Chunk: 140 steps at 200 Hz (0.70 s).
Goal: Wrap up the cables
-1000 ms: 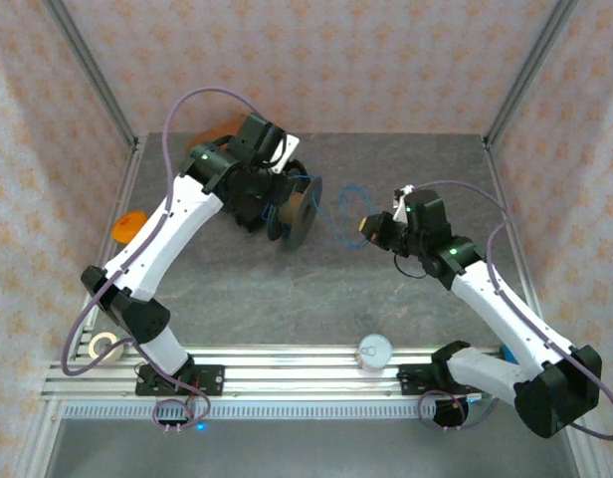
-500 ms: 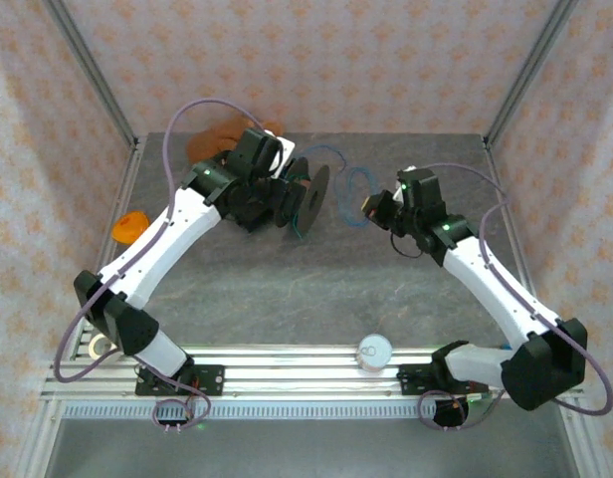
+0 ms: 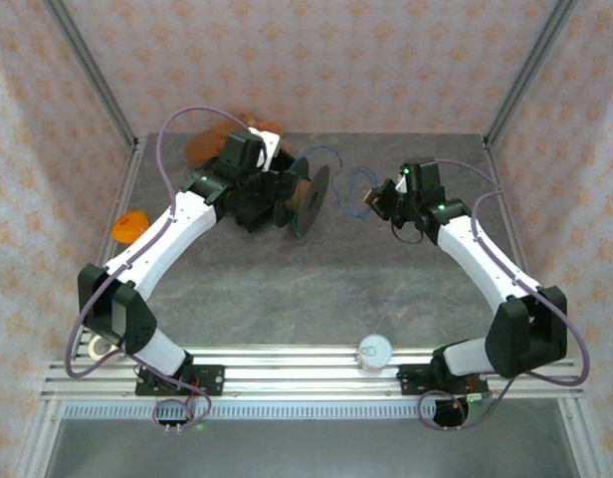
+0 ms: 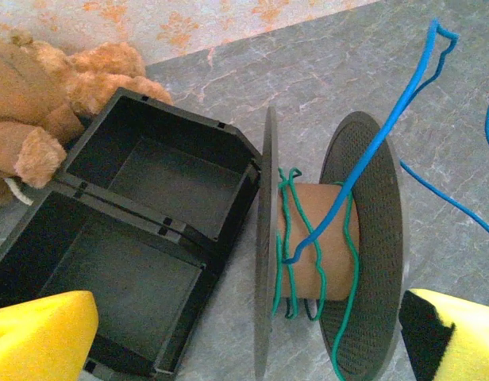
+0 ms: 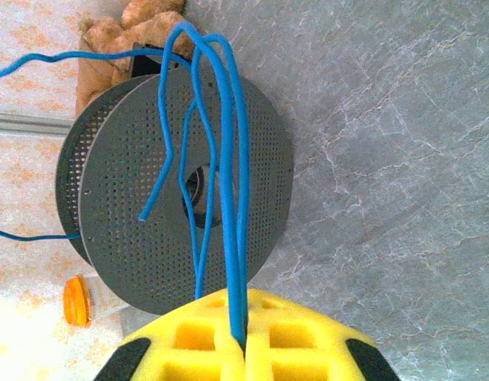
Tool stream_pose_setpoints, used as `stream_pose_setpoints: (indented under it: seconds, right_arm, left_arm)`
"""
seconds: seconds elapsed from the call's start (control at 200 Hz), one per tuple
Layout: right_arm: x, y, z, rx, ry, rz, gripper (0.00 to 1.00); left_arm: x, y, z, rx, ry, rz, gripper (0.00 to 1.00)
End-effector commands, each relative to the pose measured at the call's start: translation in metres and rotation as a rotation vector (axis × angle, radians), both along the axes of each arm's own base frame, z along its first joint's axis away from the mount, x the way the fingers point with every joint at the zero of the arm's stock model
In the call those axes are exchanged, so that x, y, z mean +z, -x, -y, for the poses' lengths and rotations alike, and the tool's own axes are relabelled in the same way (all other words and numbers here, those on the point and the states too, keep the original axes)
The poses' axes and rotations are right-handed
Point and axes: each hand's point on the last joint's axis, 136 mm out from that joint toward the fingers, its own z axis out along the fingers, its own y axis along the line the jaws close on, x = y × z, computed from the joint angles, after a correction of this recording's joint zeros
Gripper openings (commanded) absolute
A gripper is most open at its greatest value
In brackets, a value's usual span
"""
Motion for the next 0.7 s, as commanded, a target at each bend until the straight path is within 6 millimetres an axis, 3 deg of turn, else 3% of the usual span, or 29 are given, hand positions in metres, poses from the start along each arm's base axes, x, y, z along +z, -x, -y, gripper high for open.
stream_pose_setpoints:
  seconds: [0.0,0.29,0.506,0.696]
  right_arm:
    - [0.022,-0.012,-0.007,0.016,-0.088,0.04,0.0]
    - [0.022,-0.031,0.002,0.013,-0.225,-0.002,0.0]
    - [0.036,-0.038,0.005,0.029,-0.35,0.002,0.0]
    - [0.045,-0.045,-0.001,0.043,-0.47,0.007,0.0]
  left_arm:
    - [-0.002,-0.012,0.005,-0.038,0.047,0.031,0.99]
    - [-0.008,-0.017,0.02,-0.129,0.053,-0.011,0.95]
    - [0.008,-0.017,0.031,-0.169,0.104,0.011,1.0]
    - [0.019,-0.023,0.028,-0.137,0.116,0.055,1.0]
